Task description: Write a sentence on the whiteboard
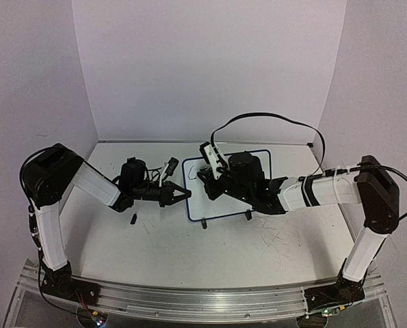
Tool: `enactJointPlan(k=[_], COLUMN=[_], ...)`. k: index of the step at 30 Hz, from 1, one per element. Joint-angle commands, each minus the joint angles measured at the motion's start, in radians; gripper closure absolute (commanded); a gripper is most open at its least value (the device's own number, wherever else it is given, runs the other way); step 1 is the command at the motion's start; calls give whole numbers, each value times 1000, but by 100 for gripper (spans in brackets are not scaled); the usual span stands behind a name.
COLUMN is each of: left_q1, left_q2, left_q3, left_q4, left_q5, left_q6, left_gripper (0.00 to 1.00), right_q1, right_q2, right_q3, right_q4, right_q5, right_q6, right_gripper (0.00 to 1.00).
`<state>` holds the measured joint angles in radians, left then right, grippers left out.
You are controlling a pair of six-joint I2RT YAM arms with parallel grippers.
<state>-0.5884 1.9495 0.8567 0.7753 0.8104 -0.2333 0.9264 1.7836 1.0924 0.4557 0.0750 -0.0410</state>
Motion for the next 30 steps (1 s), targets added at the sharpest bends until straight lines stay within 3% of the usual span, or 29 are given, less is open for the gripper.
enactJointPlan(k=[1,30], left_q1=[-8,-10], left_q2=[-8,-8], left_q3=[10,12], left_q4=[-70,-74], left_q5=[-40,-39], left_q6=[86,89], left_gripper=[100,100], right_q1=[-4,-8], right_q2=[-35,-20], right_q3=[1,52], right_q4=[41,64], right_q5=[62,80], right_q6=[-11,-30], right_gripper=[100,100])
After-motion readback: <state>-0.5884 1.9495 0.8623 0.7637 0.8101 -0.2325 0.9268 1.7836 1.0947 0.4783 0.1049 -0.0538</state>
